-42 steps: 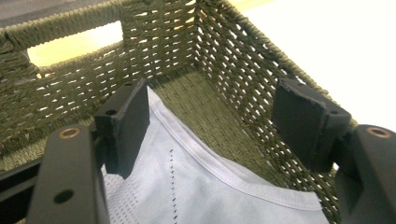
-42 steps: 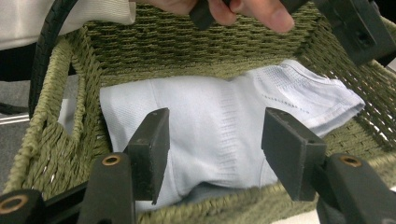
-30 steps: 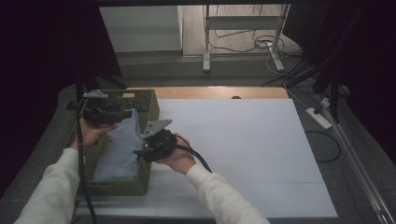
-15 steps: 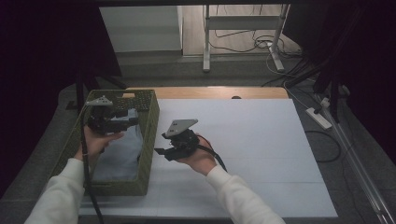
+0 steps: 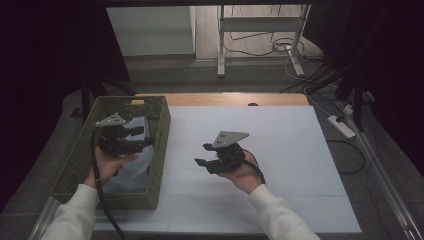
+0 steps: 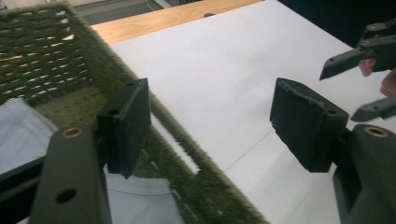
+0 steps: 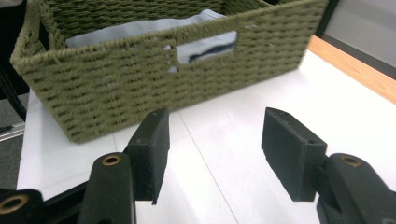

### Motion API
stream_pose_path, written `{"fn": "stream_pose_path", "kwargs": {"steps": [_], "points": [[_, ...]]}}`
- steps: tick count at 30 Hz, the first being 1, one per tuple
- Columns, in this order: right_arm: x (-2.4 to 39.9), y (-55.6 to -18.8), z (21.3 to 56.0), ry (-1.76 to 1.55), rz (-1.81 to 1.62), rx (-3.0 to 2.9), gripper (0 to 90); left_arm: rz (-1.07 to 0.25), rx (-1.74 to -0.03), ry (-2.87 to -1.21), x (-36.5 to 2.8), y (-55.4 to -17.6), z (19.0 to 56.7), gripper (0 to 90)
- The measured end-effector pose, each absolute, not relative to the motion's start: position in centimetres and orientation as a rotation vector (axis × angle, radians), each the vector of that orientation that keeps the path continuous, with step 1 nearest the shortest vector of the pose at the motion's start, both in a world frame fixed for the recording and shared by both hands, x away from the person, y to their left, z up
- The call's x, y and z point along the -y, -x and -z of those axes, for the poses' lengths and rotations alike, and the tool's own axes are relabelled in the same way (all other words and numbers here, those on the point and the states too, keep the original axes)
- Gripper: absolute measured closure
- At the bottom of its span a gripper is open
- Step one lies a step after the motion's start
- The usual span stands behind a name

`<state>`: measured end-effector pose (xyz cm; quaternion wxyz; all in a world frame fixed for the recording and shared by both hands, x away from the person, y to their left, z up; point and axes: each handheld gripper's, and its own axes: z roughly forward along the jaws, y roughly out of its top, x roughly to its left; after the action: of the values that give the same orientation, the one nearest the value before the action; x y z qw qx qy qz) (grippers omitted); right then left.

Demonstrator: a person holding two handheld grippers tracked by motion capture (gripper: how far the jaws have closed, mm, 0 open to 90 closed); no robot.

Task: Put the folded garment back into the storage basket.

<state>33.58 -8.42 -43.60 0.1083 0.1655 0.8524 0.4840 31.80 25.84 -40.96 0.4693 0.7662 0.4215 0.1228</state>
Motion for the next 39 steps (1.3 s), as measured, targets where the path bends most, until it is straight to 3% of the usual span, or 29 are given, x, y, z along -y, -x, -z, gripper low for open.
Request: {"fn": "stream_pose_path", "kwargs": {"steps": [14, 39], "points": [[15.2, -32.2, 44.1, -0.598, -1.399, -2.448, 42.1, -0.258, -0.974, -1.904, -22.5, -29.2, 41.4, 29.1], [27.4, -29.2, 46.0, -0.809, -1.341, -2.360, 41.1, -0.222, -0.952, -1.924, -20.7, -26.3, 42.5, 28.9]]}}
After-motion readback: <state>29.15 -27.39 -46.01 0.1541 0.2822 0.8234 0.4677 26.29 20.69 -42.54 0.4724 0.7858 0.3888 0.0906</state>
